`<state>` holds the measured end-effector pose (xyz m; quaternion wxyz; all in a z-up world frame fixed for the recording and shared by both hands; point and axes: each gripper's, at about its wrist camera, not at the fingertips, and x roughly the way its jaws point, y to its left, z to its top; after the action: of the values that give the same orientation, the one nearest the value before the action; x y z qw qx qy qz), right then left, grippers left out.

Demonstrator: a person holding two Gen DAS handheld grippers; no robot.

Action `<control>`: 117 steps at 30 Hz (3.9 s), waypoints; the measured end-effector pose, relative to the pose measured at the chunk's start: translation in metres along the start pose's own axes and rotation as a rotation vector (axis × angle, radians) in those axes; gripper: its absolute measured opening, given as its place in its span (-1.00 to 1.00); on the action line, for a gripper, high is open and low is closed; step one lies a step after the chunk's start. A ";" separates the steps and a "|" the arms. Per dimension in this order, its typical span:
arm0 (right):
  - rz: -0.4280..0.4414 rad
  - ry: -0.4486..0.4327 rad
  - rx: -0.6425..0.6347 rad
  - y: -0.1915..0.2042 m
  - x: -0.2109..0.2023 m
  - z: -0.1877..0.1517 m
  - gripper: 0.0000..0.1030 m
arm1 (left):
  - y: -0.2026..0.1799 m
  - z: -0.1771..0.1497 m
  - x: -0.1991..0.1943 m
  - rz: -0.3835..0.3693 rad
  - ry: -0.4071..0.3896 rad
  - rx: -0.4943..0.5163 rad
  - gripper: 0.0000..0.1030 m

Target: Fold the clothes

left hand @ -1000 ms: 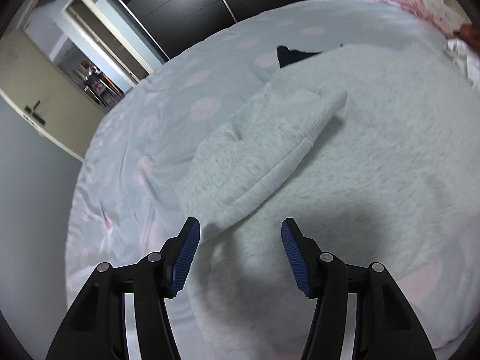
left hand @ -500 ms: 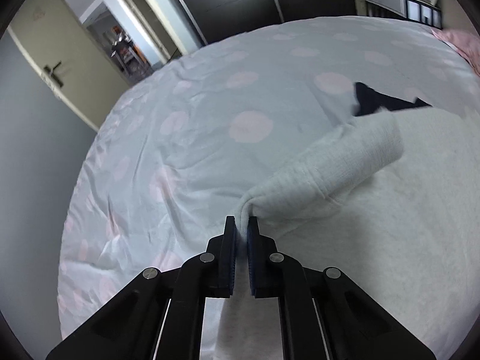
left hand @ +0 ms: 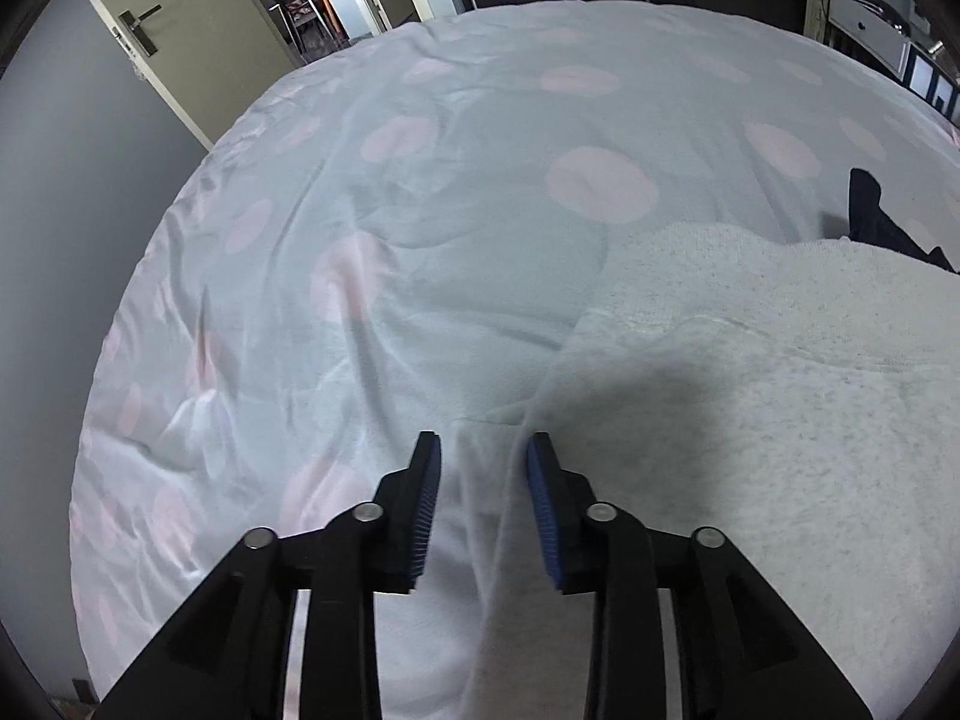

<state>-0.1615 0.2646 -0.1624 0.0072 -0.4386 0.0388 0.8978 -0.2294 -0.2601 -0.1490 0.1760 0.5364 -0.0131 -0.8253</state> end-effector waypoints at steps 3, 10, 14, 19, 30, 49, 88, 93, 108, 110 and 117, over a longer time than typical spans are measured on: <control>0.016 -0.001 0.035 -0.004 -0.002 0.000 -0.57 | 0.010 -0.005 -0.005 0.004 -0.008 -0.024 -0.29; 0.107 0.013 0.168 -0.019 -0.015 -0.006 -0.55 | 0.031 -0.067 -0.019 -0.101 0.010 -0.194 -0.06; 0.142 0.010 0.270 -0.032 -0.029 -0.016 -0.19 | 0.043 -0.103 -0.028 -0.164 0.021 -0.295 -0.04; 0.161 0.044 0.364 -0.044 -0.039 -0.029 -0.13 | 0.059 -0.149 -0.038 -0.243 0.036 -0.421 -0.04; 0.249 0.162 0.519 -0.049 -0.037 -0.067 -0.13 | 0.055 -0.173 -0.041 -0.413 0.052 -0.529 -0.03; 0.454 0.173 0.812 -0.061 -0.004 -0.088 -0.11 | 0.032 -0.156 -0.008 -0.452 0.136 -0.704 -0.03; 0.331 0.100 0.504 -0.036 -0.120 -0.097 -0.83 | 0.033 -0.184 -0.121 -0.280 -0.059 -0.443 -0.86; 0.251 0.140 0.463 -0.040 -0.141 -0.114 -0.83 | 0.032 -0.213 -0.130 -0.253 -0.005 -0.417 -0.85; 0.123 0.271 0.406 -0.037 -0.111 -0.129 -0.61 | 0.012 -0.228 -0.090 -0.128 0.159 -0.328 -0.67; 0.125 0.254 0.423 -0.040 -0.115 -0.130 -0.53 | 0.017 -0.230 -0.097 -0.104 0.132 -0.355 -0.40; 0.048 0.101 0.476 -0.052 -0.143 -0.124 -0.43 | 0.051 -0.231 -0.132 -0.022 -0.035 -0.503 -0.34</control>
<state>0.0264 0.3097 -0.1289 0.0871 -0.4677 0.2598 0.8403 0.0379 -0.2294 -0.1202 0.2946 0.4614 0.1957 -0.8137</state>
